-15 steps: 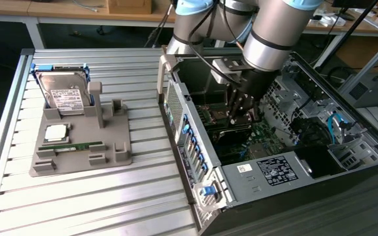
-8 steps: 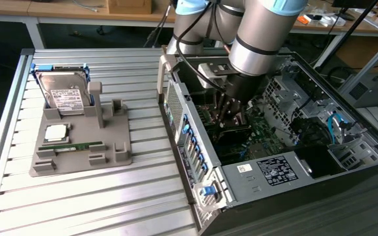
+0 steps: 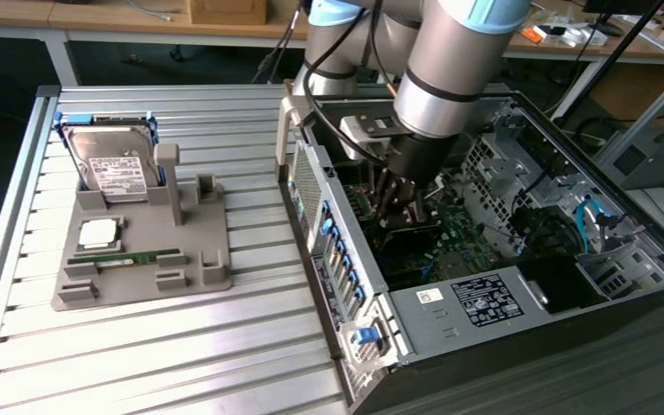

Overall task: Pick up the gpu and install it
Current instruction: 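Press down on the gpu until it lock into place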

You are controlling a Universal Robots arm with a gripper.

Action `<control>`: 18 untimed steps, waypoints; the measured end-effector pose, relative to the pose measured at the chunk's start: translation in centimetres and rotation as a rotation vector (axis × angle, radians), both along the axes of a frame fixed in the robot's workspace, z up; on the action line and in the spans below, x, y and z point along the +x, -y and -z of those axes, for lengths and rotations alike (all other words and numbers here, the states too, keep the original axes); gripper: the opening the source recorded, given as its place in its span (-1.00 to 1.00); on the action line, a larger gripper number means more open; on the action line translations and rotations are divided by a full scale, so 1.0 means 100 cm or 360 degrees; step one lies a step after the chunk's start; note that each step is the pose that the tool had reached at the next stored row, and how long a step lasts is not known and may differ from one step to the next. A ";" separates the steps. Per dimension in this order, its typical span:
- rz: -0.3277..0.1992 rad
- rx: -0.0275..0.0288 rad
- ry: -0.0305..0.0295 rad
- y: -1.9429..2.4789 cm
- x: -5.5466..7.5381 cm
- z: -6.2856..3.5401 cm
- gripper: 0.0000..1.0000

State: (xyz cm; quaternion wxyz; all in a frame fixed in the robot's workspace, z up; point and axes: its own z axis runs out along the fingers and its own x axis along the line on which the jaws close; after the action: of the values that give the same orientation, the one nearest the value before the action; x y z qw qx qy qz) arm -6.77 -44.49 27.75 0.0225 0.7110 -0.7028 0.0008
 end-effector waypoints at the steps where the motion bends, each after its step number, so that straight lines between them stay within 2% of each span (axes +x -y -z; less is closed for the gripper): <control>1: 0.0000 -0.00001 -0.00001 0.0000 -0.001 0.0003 -0.79; 13: 0.0000 0.00002 0.00001 0.0000 -0.004 0.0046 -0.79; 18: 0.0000 0.00004 0.00002 0.0017 -0.006 0.0047 -0.79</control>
State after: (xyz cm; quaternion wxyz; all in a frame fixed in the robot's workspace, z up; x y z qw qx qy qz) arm -7.37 -44.66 27.27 0.0224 0.7111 -0.7028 0.0008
